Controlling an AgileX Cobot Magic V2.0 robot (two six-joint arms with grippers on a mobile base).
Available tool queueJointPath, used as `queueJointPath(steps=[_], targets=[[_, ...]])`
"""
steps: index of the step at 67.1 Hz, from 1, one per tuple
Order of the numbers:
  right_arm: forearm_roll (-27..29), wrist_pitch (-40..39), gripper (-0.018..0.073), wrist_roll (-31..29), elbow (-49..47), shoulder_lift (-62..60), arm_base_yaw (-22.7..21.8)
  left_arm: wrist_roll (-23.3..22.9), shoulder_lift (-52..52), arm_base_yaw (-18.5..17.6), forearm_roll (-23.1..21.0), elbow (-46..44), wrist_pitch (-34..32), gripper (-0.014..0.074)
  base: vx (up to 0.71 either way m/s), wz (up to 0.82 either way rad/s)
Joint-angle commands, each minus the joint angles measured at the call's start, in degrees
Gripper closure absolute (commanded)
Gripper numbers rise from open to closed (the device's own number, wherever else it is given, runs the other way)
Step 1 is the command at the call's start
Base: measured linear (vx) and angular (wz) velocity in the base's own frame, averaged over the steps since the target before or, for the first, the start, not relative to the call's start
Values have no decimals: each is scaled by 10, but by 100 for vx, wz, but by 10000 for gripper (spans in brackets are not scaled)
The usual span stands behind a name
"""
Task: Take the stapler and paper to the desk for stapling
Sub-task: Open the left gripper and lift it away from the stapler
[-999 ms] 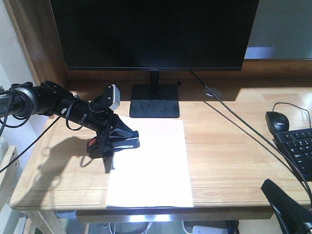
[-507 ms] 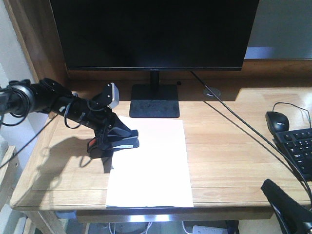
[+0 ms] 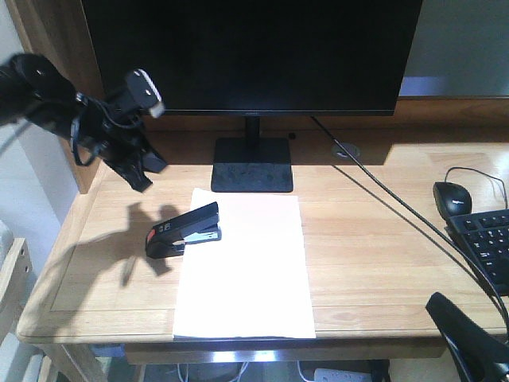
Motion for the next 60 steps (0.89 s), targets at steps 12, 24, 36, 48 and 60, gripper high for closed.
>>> queueJointPath(steps=[12,24,36,48,60], targets=[[-27,8,-32,-3,-16,4,-2,-441,-122,-2,134,-12,-3,603,0,0],[-27,8,-32,-3,-16,4,-2,-600,-177,-2,242,-12,-9,603,0,0],[-27,8,-32,-3,-16,4,-2,-700,-222,-2,369,-11,-28,603,0,0],[-27,8,-32,-3,-16,4,-2,-796,-296,-3,443,46,-103,603,0,0],[-27,8,-32,-3,-16,4,-2,-788,-394,-3,436,183,-220,603,0,0]])
